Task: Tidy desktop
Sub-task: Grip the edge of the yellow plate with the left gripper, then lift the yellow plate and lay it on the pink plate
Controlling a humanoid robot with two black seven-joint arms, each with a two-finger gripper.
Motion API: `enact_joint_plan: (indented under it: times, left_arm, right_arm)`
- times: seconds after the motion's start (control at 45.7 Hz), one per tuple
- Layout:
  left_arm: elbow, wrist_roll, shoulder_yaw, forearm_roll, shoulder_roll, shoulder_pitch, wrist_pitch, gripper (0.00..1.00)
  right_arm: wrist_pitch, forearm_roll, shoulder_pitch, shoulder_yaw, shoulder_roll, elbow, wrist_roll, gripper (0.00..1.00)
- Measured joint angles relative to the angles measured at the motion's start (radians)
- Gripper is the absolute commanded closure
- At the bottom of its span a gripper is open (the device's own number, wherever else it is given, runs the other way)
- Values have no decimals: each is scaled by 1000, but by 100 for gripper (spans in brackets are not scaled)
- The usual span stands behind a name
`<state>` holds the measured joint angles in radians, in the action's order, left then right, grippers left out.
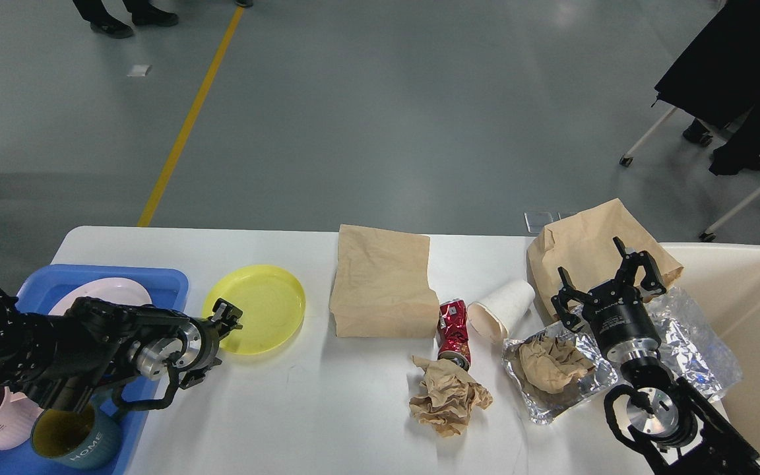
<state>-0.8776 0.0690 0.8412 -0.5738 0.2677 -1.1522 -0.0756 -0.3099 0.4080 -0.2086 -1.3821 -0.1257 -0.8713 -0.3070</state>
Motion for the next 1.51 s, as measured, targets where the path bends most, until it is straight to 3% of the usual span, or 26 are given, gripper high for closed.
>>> enact_joint_plan:
  times: [0.46, 1.182, 1.335, 1.511]
  left_arm:
    - [0, 8, -1, 3, 9, 21, 43, 99]
    - [-50, 14, 11, 0, 48, -36, 139, 100]
    - [-123, 15, 56, 0, 79, -104, 143, 100]
    - [-293, 14, 164, 0, 131, -274, 144, 100]
  right_arm:
    - [0, 0, 0, 0, 0, 0, -1, 0]
    - [0, 0, 0, 0, 0, 0, 0, 0]
    - [0, 0, 0, 0, 0, 0, 0, 0]
    - [0, 0, 0, 0, 0, 0, 0, 0]
